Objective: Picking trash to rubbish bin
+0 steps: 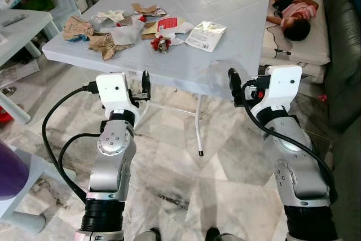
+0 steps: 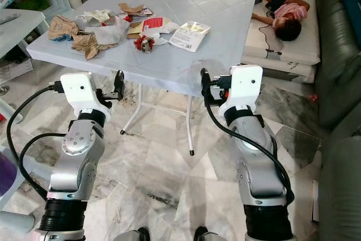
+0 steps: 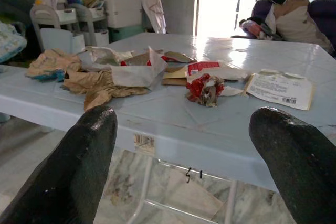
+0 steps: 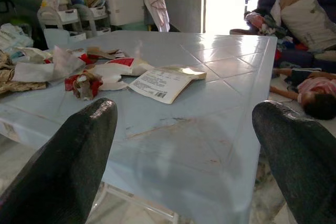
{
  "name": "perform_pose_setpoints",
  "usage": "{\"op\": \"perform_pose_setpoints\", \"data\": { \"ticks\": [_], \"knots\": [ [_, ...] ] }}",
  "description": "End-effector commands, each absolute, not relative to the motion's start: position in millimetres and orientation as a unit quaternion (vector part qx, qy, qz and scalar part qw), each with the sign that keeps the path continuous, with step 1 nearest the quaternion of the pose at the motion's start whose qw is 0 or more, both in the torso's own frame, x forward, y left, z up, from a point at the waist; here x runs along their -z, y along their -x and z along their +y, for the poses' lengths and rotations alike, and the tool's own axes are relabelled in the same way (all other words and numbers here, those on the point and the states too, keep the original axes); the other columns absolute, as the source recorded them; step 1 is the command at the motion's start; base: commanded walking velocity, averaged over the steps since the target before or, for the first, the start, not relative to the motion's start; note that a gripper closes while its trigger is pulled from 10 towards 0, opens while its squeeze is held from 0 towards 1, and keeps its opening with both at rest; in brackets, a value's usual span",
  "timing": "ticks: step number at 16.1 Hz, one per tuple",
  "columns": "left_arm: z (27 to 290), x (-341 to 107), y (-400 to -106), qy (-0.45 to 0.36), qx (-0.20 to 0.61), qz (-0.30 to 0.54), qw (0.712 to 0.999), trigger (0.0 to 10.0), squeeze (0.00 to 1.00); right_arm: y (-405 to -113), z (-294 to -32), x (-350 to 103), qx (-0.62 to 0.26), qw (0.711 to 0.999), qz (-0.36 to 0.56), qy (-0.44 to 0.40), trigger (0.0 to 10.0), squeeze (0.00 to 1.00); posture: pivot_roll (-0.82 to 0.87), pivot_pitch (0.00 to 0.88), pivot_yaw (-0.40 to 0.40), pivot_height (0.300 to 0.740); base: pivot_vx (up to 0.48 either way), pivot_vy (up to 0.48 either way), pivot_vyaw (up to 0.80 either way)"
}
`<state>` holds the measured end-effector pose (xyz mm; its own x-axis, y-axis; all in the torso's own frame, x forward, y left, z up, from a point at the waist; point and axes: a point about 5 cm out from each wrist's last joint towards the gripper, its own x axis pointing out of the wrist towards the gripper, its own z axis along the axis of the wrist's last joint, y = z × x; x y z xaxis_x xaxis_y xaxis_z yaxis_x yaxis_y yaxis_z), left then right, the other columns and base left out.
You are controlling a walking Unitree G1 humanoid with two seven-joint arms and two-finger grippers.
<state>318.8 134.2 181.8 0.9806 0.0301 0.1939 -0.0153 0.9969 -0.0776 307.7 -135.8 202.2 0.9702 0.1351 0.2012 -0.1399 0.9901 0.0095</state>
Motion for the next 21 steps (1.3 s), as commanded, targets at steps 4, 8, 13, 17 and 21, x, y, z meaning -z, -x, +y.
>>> {"op": "perform_pose_setpoints", "data": {
  "ticks": [4, 8, 13, 17, 21],
  "knots": [
    [131.7, -178.6, -319.4, 0.038, -0.01, -0.089, 0.995, 10.0, 0.0, -305.7, -139.5, -204.9, -0.067, 0.992, -0.104, 0.001, 10.0, 0.0, -0.03, 0.168, 0.019, 0.74, 0.0, 0.0, 0.0],
    [130.7, -178.0, -319.9, 0.041, -0.007, -0.088, 0.995, 10.0, 0.0, -306.9, -136.3, -204.8, -0.063, 0.989, -0.128, 0.049, 10.0, 0.0, -0.04, 0.167, 0.019, 0.74, 0.0, 0.0, 0.0],
    [129.2, -178.2, -319.8, 0.046, -0.004, -0.09, 0.995, 10.0, 0.0, -306.0, -133.6, -202.0, -0.083, 0.99, -0.11, 0.039, 10.0, 0.0, -0.04, 0.165, 0.015, 0.74, 0.0, 0.0, 0.0],
    [132.4, -176.0, -319.1, 0.043, -0.005, -0.087, 0.995, 10.0, 0.0, -305.9, -137.8, -200.3, -0.086, 0.991, -0.1, 0.032, 10.0, 0.0, -0.04, 0.165, 0.013, 0.74, 0.0, 0.0, 0.0],
    [133.9, -176.1, -318.1, 0.044, -0.003, -0.09, 0.995, 10.0, 0.0, -306.3, -138.9, -201.6, -0.087, 0.991, -0.1, 0.029, 10.0, 0.0, -0.04, 0.167, 0.013, 0.74, 0.0, 0.0, 0.0]
  ]
}}
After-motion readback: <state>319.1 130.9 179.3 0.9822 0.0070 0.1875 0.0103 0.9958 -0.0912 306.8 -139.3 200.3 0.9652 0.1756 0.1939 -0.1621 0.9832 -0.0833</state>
